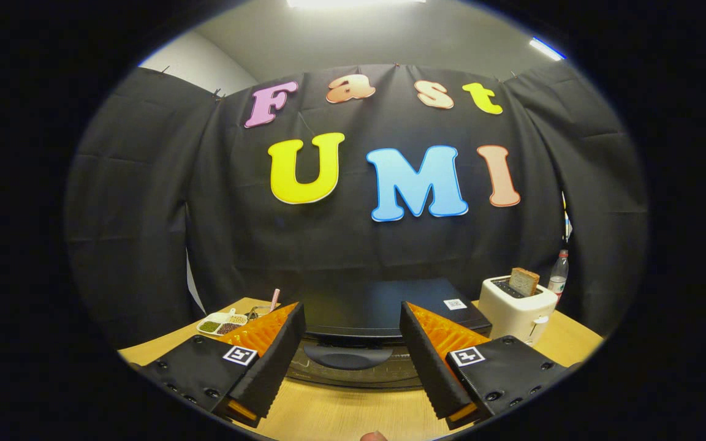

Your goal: Open the toaster oven, put the food inside, and close the toaster oven door.

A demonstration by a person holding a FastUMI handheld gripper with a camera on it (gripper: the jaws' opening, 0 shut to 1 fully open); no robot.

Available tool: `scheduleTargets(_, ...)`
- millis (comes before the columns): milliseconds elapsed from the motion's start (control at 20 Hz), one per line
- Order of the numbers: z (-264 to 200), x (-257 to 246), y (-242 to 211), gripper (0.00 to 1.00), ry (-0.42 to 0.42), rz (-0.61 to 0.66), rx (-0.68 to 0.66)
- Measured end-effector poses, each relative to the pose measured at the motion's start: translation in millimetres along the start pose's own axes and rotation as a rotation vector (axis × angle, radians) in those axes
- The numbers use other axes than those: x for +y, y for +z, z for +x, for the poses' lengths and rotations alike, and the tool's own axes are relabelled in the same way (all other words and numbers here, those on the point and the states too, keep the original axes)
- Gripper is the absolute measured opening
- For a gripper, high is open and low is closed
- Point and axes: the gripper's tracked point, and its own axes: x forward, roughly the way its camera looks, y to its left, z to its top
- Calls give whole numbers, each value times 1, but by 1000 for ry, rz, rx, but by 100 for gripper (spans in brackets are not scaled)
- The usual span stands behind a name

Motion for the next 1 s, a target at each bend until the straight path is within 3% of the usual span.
scheduleTargets(550,59,19,-50,99,-40,-53,73)
scheduleTargets(850,53,21,-61,99,-79,-205,38)
scheduleTargets(1000,46,19,-73,98,-83,-83,47)
